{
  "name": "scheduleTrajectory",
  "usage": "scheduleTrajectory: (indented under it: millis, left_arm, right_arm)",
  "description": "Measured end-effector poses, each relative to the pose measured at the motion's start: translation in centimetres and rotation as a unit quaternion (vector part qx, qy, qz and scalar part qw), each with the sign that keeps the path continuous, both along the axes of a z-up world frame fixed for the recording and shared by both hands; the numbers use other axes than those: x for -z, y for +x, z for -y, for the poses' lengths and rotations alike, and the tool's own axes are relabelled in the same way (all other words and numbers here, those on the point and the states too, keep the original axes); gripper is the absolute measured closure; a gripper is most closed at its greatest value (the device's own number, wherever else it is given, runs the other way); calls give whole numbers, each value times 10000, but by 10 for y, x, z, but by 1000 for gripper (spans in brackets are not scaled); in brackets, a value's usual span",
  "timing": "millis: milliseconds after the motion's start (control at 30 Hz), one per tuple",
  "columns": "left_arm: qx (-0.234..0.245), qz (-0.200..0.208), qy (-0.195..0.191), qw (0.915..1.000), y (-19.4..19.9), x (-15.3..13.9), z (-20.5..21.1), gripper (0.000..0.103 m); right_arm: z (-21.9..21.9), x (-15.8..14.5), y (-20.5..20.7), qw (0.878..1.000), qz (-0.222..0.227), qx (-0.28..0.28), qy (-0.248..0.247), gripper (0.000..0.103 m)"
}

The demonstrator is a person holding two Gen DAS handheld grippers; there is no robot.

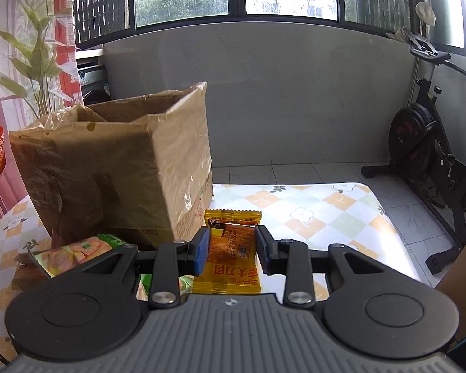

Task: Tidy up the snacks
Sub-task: 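Carry the candy packet and red bag over the box and release both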

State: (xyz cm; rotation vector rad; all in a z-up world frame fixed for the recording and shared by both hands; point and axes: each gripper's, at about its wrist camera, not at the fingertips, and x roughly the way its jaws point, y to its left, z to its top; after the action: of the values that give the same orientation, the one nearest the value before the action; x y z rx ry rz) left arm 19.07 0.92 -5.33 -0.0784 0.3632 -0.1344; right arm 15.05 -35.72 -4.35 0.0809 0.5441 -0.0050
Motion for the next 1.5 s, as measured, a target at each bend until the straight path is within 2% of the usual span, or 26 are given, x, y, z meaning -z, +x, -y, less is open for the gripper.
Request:
scheduleTrajectory:
  millis: [267, 467, 700, 767, 867, 1000, 1067, 1100, 1200, 1300, 1400, 1500]
  left_arm:
    - [398, 404, 104, 9983, 19, -42, 30, 37]
    - [758, 220, -2, 9969, 53, -57, 52, 37]
    - [805, 212, 263, 9962, 98, -60, 77, 36]
    - [722, 134, 496, 9961, 116, -59, 88, 36]
    - [656, 95, 718, 9952, 141, -50, 100, 35]
    - [867, -144, 793, 9930, 164, -34, 106, 32]
    - [878, -250, 731, 9931, 168, -27, 102, 17]
    - [883, -270, 696, 9933, 168, -24, 101, 16]
    - [986, -392, 578, 9927, 166, -23, 94, 15]
    - [955, -436, 438, 9935, 159, -27, 83, 15]
    - [880, -465, 466, 9939, 148, -33, 75, 15]
    - [843, -428, 436, 9946, 130, -38, 65, 15]
  right_arm:
    - [-23, -52, 36, 9968, 598, -522, -65, 69]
    - [-51, -77, 66, 9912, 862, -975, -240, 69]
    - [-75, -79, 101, 9877, 803, -1312, -261, 69]
    - [-81, -77, 110, 9872, 779, -1346, -343, 69]
    - [-84, -73, 123, 9882, 688, -1341, -260, 69]
    - [-86, -66, 139, 9904, 544, -1249, -210, 68]
    - [-87, -61, 147, 9914, 432, -1226, -156, 66]
    - [-86, -58, 151, 9917, 377, -1226, -62, 66]
    - [-85, -55, 156, 9926, 277, -1172, 170, 59]
    - [-87, -57, 151, 9921, 317, -1201, 176, 58]
    - [-86, -60, 142, 9918, 332, -1212, 219, 57]
    - [-84, -64, 128, 9917, 368, -1192, 323, 48]
